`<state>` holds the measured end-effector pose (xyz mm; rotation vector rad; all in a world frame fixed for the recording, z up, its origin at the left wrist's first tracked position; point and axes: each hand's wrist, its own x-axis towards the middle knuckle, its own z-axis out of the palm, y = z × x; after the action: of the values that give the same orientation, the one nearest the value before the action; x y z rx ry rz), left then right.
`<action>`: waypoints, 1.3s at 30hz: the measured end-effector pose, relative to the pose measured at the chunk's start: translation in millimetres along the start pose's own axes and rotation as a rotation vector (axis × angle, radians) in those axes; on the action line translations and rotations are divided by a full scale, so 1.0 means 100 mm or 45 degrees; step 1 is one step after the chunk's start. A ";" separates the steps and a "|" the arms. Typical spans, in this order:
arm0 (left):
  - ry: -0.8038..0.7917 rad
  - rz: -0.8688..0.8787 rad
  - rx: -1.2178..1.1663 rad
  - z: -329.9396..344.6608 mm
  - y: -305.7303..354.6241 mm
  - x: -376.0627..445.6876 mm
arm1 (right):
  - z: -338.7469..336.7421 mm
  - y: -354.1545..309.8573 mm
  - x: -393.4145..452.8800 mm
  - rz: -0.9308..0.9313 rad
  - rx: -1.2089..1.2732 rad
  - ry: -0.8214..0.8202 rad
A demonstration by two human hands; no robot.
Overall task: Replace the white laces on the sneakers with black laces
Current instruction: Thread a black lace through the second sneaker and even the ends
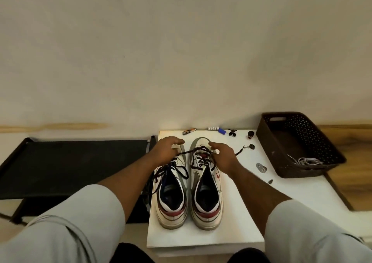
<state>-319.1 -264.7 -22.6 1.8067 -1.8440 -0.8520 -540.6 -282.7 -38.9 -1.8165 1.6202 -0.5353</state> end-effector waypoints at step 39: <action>0.384 -0.143 -0.659 0.63 0.84 -0.79 | -0.09 -0.06 -0.84 0.269 0.881 -0.159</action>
<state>-417.6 -180.3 -1.7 1.6051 -1.2063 -0.9318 -555.7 -201.5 -18.2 -1.1306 1.2992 -0.7528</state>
